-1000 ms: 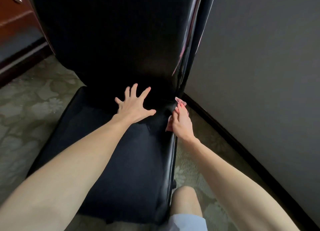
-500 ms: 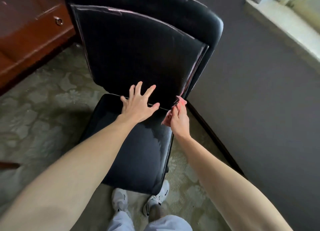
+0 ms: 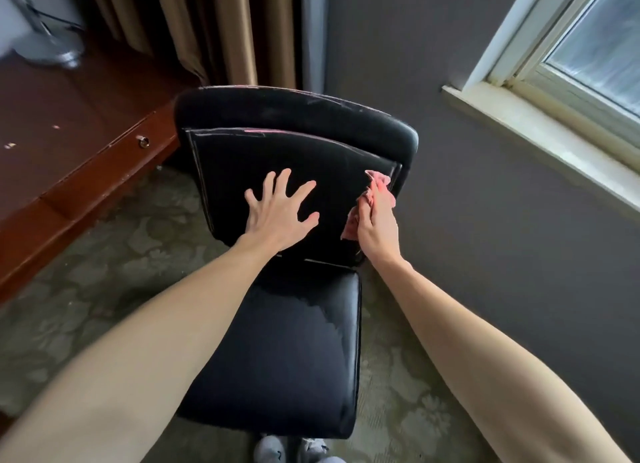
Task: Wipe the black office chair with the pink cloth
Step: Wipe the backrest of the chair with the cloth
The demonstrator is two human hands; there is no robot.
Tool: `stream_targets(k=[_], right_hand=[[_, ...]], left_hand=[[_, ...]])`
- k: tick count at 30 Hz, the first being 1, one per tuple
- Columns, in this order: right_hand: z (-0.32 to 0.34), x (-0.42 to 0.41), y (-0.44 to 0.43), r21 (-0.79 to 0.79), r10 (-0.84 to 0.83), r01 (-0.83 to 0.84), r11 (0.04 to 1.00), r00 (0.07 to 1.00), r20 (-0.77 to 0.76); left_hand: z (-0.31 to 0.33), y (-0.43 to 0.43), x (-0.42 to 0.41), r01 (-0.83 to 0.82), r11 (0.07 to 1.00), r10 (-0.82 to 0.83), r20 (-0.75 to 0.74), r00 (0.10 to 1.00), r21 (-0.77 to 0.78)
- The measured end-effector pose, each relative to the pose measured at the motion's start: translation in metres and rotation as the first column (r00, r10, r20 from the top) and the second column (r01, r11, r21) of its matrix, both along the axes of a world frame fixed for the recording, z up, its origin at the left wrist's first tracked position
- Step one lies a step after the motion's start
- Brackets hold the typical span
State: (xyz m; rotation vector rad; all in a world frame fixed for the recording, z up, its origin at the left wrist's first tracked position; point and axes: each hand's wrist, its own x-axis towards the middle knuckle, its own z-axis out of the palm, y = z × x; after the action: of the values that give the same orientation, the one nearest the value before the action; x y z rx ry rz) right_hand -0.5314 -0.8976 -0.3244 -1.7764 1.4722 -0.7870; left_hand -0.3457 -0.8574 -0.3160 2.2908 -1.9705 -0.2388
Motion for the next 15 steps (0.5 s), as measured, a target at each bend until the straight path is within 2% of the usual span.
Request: stream_targets(k=[9,12,15], right_hand=[[0.037,0.025,-0.11,-0.256,0.116,-0.143,0.956,0.987,-0.115],[0.046,0.035,-0.144,-0.309,0.119,-0.177,0.935,0.973,-0.197],[0.049,0.045,-0.157,-0.355,0.081,-0.215,0.91,0.931,-0.356]], left_hand=[[0.041,-0.089,0.026,0.008,0.996,-0.004,0.052,0.999,-0.084],[0.054,-0.119,0.035,0.005,0.991,0.004,0.072,0.997,-0.131],[0.062,-0.138,0.044,-0.003,0.99,0.015,0.081,0.997,-0.14]])
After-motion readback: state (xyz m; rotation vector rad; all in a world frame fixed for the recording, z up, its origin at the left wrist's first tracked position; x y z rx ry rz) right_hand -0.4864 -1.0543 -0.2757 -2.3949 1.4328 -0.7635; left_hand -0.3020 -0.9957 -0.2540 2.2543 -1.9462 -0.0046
